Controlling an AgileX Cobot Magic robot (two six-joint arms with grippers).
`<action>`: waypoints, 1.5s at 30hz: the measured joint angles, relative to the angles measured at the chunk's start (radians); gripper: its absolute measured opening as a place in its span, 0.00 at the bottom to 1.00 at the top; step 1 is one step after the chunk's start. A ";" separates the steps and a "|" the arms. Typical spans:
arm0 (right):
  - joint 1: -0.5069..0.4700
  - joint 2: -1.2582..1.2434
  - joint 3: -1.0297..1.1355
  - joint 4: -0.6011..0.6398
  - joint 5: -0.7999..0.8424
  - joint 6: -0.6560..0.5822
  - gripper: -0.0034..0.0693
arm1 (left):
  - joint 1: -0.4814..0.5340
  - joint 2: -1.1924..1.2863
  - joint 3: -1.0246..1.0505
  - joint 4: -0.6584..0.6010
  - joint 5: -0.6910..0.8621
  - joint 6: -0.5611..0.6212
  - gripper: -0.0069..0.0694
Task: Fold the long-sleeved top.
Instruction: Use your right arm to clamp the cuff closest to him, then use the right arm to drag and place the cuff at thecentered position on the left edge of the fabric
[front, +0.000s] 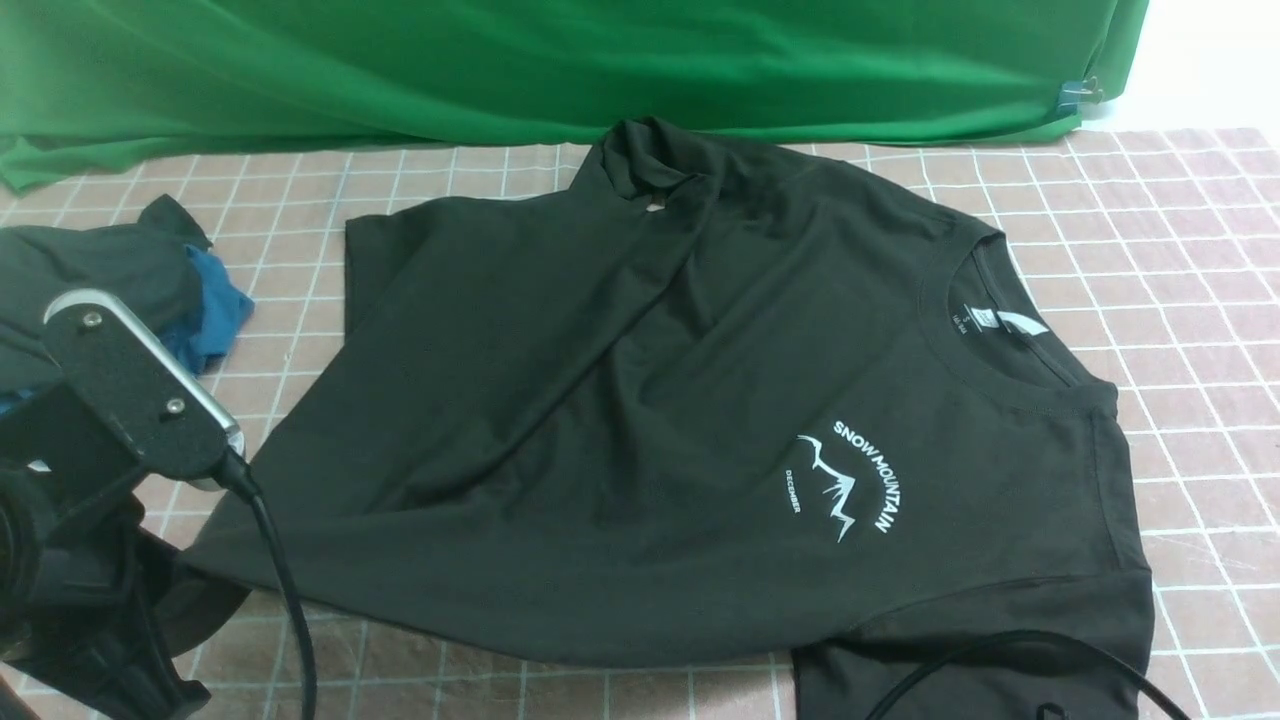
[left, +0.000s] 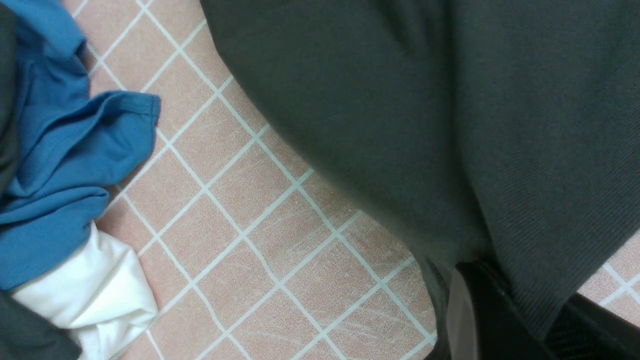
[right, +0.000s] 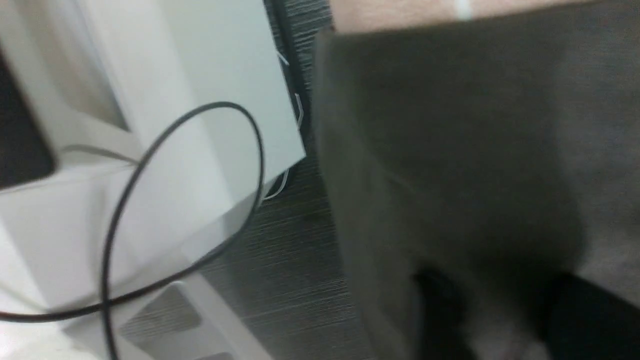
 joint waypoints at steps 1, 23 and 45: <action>0.000 -0.001 -0.006 0.013 0.005 -0.001 0.36 | 0.000 0.000 0.000 0.000 0.000 0.000 0.13; -0.061 -0.177 -0.266 0.032 0.339 -0.001 0.10 | 0.000 0.000 0.000 0.000 0.003 0.000 0.13; -0.699 0.203 -0.679 -0.004 0.151 -0.389 0.42 | 0.000 0.000 0.001 -0.053 0.051 0.039 0.13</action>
